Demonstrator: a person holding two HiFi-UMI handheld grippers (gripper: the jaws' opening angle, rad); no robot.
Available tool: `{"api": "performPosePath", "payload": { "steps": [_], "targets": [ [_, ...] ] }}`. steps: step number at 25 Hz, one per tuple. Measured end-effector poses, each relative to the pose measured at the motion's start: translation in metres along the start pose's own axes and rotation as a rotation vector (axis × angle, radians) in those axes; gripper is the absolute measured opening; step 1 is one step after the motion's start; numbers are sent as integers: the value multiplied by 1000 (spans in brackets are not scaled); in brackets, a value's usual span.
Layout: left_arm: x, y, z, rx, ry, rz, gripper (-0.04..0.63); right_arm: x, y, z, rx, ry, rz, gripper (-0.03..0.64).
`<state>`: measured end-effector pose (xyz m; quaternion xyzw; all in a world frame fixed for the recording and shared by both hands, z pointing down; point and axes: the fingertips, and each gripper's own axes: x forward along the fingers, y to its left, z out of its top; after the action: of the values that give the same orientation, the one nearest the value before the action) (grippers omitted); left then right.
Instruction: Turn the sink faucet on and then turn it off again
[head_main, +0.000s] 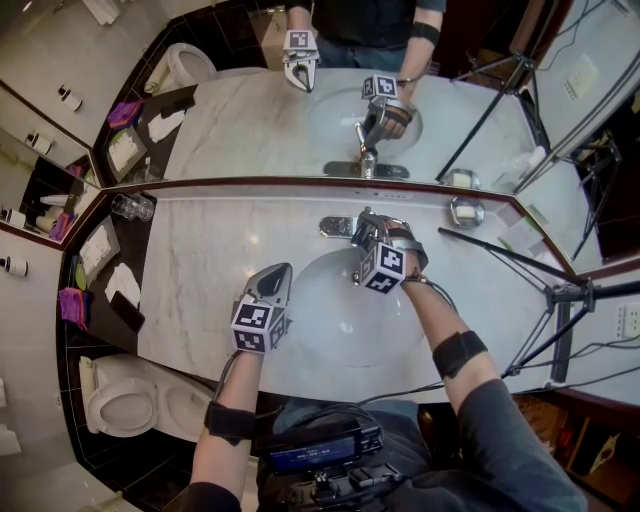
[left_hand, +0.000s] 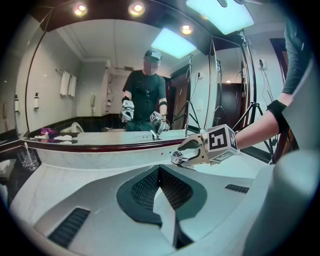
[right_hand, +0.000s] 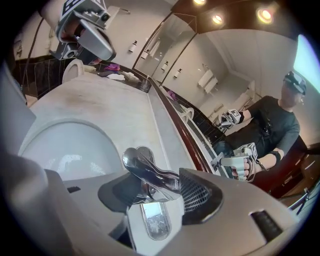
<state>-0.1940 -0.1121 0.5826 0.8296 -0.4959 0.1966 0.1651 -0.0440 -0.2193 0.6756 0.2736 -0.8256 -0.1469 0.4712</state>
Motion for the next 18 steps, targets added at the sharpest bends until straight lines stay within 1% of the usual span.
{"api": "performPosePath", "payload": {
  "steps": [3, 6, 8, 11, 18],
  "targets": [
    [0, 1, 0, -1, 0, 1, 0, 1, -3, -1, 43, -5, 1, 258],
    [0, 3, 0, -1, 2, 1, 0, -2, -23, -1, 126, -16, -34, 251],
    [-1, 3, 0, -4, 1, 1, 0, -2, -35, -2, 165, -14, -27, 250],
    [0, 0, 1, -8, -2, -3, 0, -1, -36, -3, 167, -10, 2, 250],
    [2, -6, 8, 1, -13, -12, 0, -2, -34, -6, 212, 1, 14, 252]
  ]
}}
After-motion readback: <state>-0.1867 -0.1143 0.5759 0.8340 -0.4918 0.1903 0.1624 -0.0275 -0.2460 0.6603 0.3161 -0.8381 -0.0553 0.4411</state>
